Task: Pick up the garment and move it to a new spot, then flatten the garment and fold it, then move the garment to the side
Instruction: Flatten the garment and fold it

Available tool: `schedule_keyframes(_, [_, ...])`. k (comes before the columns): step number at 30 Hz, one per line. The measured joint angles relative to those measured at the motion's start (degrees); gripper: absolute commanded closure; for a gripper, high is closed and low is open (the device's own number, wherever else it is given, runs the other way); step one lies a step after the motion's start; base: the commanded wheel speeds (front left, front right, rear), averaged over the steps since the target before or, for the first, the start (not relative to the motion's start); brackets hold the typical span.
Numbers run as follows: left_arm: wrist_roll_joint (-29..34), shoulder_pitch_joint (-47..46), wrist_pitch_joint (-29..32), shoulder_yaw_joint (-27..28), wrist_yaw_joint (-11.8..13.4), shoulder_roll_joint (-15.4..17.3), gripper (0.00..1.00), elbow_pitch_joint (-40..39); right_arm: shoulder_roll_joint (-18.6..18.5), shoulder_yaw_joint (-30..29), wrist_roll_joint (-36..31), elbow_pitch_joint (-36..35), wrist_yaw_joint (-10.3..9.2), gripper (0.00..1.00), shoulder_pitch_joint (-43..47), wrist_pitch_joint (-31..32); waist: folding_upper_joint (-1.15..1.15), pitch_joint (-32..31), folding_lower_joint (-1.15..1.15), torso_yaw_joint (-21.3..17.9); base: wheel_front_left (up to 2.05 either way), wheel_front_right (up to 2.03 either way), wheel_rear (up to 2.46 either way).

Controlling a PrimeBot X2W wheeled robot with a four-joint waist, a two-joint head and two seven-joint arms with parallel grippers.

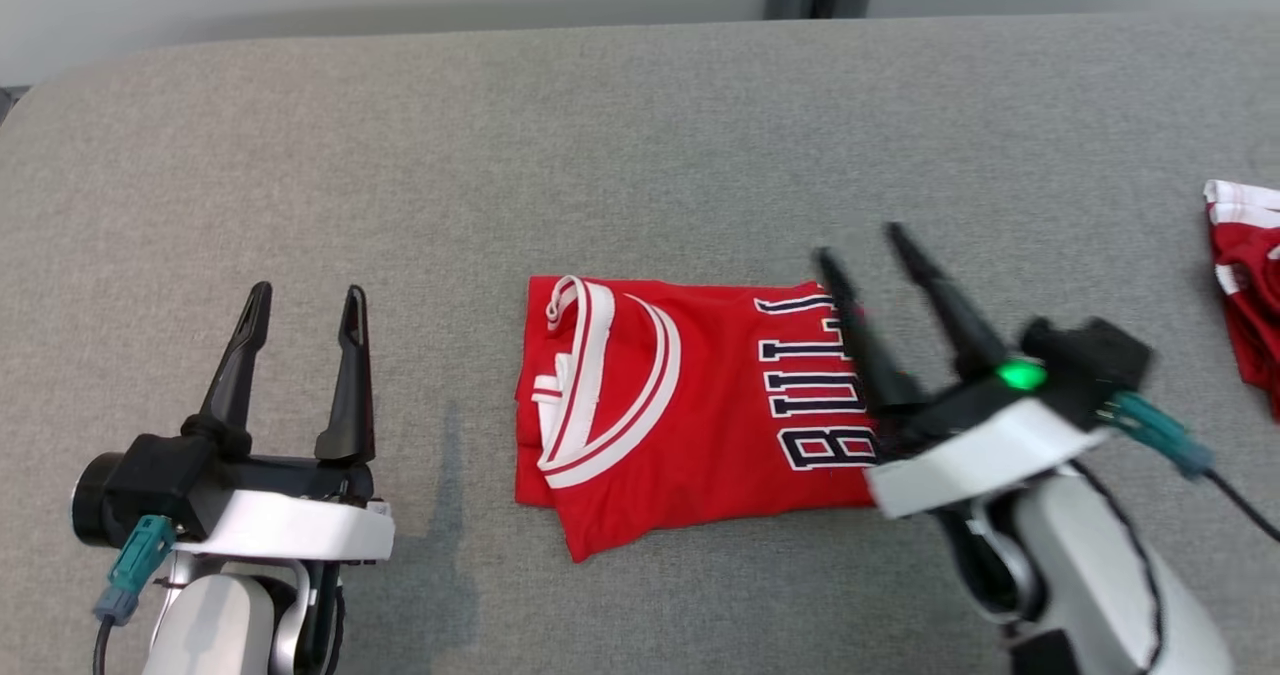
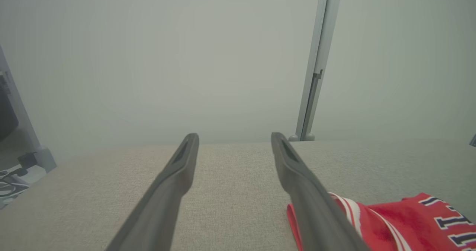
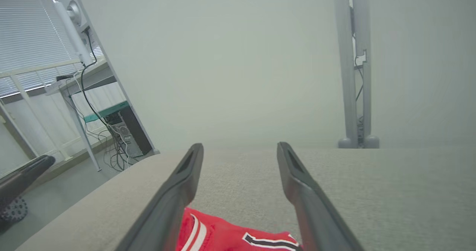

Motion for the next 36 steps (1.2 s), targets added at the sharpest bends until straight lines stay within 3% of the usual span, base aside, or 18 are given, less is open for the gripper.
schedule_keyframes(7, [0.22,1.77,0.11,1.10,1.11,0.88,0.00,0.03,-3.03,-18.25,-7.03,-6.66,0.01,0.00,10.25,0.27,0.00,-2.44,0.00,-2.13,0.00,0.00,0.00])
schedule_keyframes(15, [0.20,5.00,1.75,1.30,2.08,1.88,0.00,-0.75,-3.33,-30.40,-11.58,-13.81,0.00,0.00,21.04,5.53,0.00,-5.81,0.00,-3.77,0.00,0.00,0.00])
schedule_keyframes(36, [0.10,9.50,4.82,0.46,3.86,2.74,0.00,-4.47,-1.44,-32.96,-12.62,-19.02,0.01,0.00,26.59,10.10,0.00,-8.77,0.00,-4.35,0.00,0.00,0.00])
